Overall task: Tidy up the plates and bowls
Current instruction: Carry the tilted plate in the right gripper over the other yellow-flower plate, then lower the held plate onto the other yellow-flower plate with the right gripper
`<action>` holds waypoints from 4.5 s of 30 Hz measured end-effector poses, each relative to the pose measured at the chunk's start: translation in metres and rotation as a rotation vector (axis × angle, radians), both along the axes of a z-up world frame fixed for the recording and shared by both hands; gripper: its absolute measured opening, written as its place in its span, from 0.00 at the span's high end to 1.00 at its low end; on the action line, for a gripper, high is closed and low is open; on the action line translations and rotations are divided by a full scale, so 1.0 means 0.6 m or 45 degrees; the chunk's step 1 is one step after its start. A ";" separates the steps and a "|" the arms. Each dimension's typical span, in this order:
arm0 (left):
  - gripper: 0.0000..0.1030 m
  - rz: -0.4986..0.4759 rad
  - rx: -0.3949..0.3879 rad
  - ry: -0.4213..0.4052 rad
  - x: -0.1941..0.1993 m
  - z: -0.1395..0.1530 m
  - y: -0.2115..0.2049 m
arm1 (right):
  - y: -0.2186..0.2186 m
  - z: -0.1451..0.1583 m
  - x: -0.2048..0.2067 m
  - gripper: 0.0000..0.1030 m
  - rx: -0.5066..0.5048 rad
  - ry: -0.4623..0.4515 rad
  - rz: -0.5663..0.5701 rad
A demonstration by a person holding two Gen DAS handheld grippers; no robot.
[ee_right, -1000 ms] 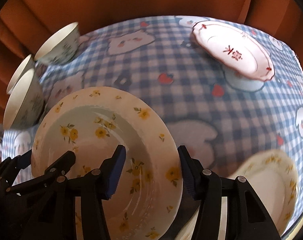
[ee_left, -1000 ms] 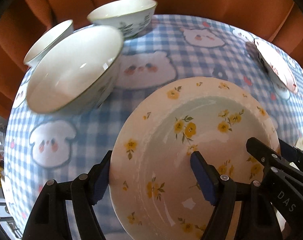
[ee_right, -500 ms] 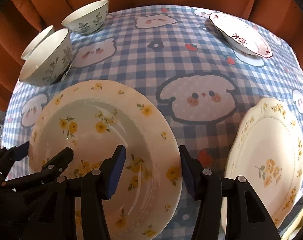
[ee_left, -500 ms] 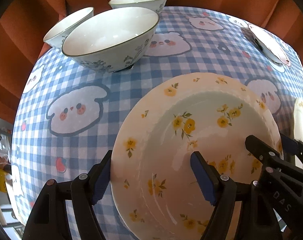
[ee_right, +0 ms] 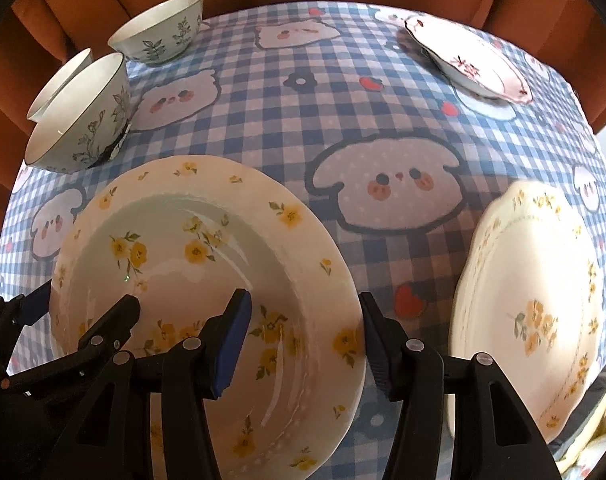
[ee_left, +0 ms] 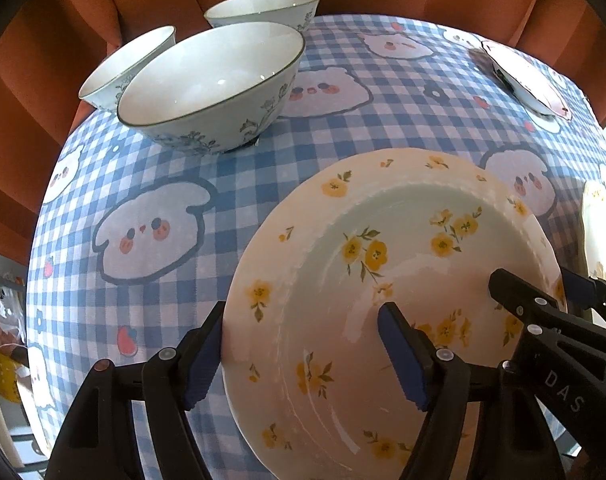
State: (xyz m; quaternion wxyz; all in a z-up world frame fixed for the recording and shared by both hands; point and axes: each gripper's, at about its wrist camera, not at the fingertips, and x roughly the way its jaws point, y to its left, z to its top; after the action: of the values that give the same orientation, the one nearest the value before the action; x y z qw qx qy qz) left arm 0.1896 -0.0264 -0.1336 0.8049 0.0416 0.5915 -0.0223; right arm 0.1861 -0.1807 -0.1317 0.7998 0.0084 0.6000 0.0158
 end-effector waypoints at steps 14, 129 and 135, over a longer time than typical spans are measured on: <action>0.27 -0.011 -0.052 -0.069 -0.043 0.064 -0.011 | -0.011 0.068 -0.038 0.44 -0.053 -0.049 -0.027; 0.15 0.279 0.055 -0.052 -0.077 0.053 -0.447 | -0.475 0.029 -0.002 0.67 0.120 -0.079 0.241; 0.15 0.289 0.043 -0.032 -0.081 0.046 -0.443 | -0.468 0.021 -0.004 0.66 0.123 -0.084 0.263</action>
State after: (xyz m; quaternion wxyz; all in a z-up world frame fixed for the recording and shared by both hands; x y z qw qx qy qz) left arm 0.1411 -0.2923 -0.1057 0.8087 -0.0117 0.5827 0.0796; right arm 0.1840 -0.4616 -0.1192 0.8120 -0.0153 0.5695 0.1273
